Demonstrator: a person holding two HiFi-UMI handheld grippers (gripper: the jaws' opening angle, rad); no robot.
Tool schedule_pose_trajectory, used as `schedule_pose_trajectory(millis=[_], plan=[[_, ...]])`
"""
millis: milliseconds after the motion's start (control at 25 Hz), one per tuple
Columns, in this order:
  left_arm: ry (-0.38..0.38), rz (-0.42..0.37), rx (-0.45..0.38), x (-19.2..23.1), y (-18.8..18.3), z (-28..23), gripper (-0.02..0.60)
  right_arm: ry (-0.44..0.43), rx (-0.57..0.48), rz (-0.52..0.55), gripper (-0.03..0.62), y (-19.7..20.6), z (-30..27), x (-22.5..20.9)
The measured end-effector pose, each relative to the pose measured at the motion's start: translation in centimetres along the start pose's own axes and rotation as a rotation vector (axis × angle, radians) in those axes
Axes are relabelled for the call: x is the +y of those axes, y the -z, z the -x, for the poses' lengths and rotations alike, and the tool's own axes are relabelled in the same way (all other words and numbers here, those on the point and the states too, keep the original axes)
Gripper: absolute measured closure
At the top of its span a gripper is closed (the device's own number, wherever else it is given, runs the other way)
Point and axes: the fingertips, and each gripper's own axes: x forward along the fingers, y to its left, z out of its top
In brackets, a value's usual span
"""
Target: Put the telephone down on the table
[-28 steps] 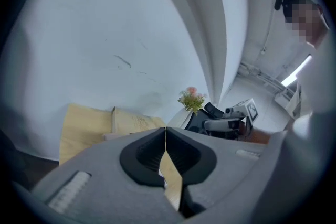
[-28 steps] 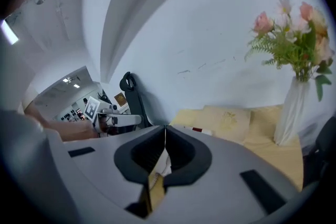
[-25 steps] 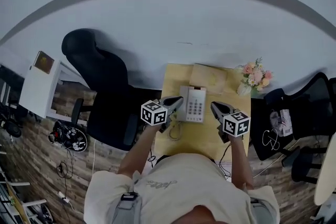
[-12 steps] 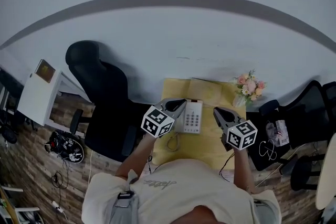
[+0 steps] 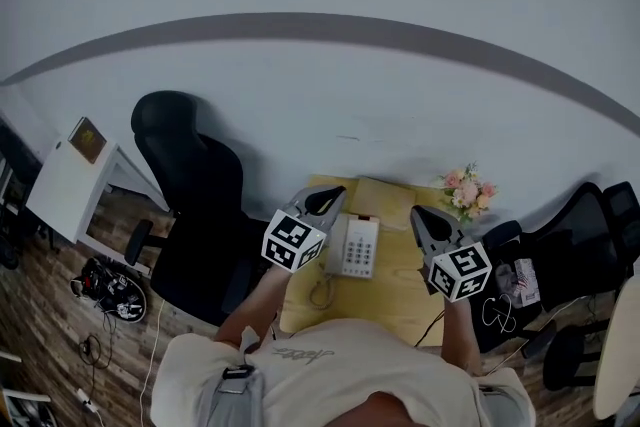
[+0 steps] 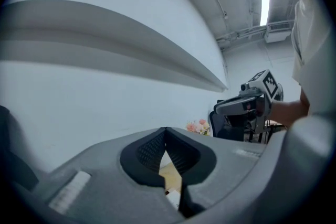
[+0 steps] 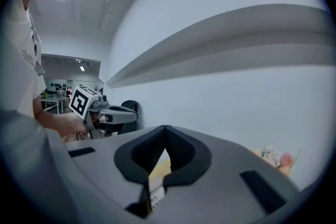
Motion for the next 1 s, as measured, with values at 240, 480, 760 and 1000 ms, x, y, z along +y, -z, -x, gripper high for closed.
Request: schedule_pose_trajectory(millis=[240, 480, 760, 1000], plan=[[-0.053, -0.023, -0.061, 1.6, -2.9, 0.9, 0.565, 0.044, -0.082, 0.073, 0.591, -3.9, 0.4, -0.6], [-0.109, -0.076, -0.141, 2.2, -6.9, 2.4, 0.565, 0.066, -0.148, 0.082, 0.591, -6.3, 1.5, -0.9], [-0.173, -0.082, -0.193, 2.8, -8.4, 3.7, 0.565, 0.063, -0.185, 0.069, 0.591, -7.0, 1.8, -0.3], [-0.216, -0.084, -0.194, 3.2, -7.6, 4.2, 0.565, 0.112, -0.204, 0.120, 0.591, -7.4, 2.0, 0.0]])
